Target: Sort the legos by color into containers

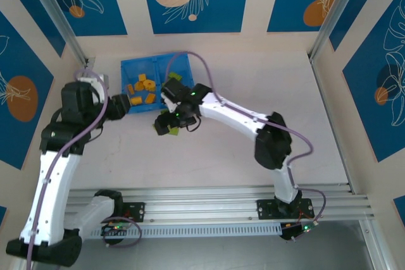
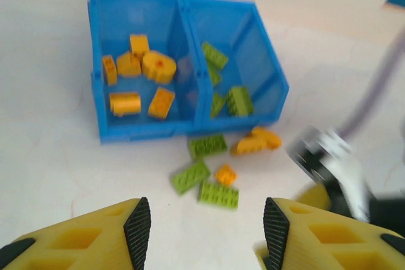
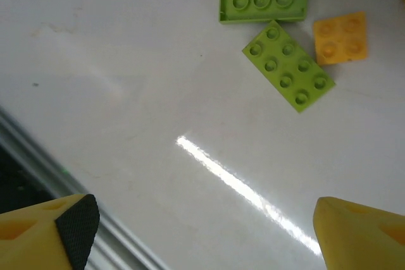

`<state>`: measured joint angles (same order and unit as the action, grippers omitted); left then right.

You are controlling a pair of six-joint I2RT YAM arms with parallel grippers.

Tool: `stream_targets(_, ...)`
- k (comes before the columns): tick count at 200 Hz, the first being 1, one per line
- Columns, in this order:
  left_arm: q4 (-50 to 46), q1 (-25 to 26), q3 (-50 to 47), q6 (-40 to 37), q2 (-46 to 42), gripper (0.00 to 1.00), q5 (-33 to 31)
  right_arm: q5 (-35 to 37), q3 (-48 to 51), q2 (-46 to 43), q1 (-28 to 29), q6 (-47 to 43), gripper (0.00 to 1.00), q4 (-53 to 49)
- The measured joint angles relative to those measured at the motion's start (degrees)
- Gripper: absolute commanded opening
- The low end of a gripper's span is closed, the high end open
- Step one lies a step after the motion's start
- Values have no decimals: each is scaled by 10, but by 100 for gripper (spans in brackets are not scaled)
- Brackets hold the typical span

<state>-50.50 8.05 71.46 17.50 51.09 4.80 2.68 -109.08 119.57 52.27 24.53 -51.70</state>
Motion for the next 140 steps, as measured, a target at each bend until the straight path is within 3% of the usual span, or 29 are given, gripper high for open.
stream_targets(57,-78,0,-40,-47,-94,62,24,12,-60,131,-7,-49,89,1)
stream_targets(95,-79,0,-50,-64,-78,75,45,31,-71,148,-11,-62,93,-4)
stream_targets(140,-75,0,-64,-70,-70,88,60,26,-87,171,-20,-62,91,2)
